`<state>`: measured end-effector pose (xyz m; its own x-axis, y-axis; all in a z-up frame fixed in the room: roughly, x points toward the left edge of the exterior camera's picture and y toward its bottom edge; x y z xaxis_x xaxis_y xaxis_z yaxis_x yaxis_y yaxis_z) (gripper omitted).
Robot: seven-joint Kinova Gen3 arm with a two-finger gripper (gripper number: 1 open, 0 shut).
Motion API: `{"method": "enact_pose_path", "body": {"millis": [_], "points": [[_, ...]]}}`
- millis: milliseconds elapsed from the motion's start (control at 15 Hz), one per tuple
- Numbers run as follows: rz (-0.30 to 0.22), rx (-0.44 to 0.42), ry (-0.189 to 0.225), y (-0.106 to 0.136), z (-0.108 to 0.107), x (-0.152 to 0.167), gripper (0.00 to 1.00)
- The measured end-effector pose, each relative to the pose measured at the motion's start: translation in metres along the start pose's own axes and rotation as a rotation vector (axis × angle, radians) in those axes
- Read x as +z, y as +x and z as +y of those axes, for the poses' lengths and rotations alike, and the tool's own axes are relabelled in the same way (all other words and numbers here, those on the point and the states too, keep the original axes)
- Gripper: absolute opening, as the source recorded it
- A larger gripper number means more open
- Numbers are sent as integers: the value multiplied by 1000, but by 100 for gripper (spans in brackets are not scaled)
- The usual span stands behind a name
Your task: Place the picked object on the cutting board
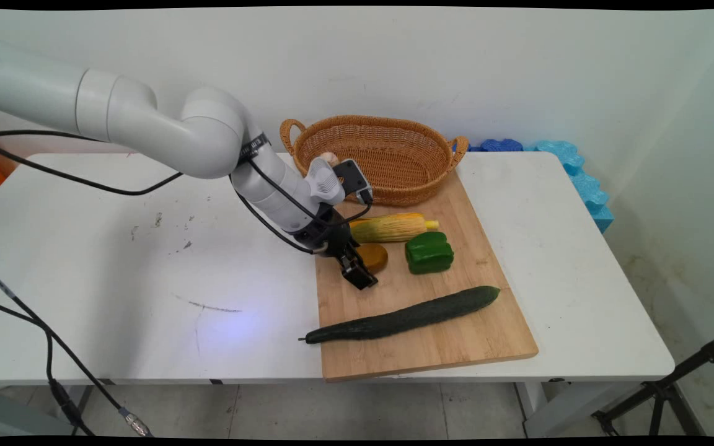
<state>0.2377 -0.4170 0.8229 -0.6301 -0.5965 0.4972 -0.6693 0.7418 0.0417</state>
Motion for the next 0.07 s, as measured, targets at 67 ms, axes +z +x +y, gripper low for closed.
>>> {"method": "enact_pose_path", "body": {"millis": [67], "points": [[1, 1, -2, 0, 0, 1, 100]]}}
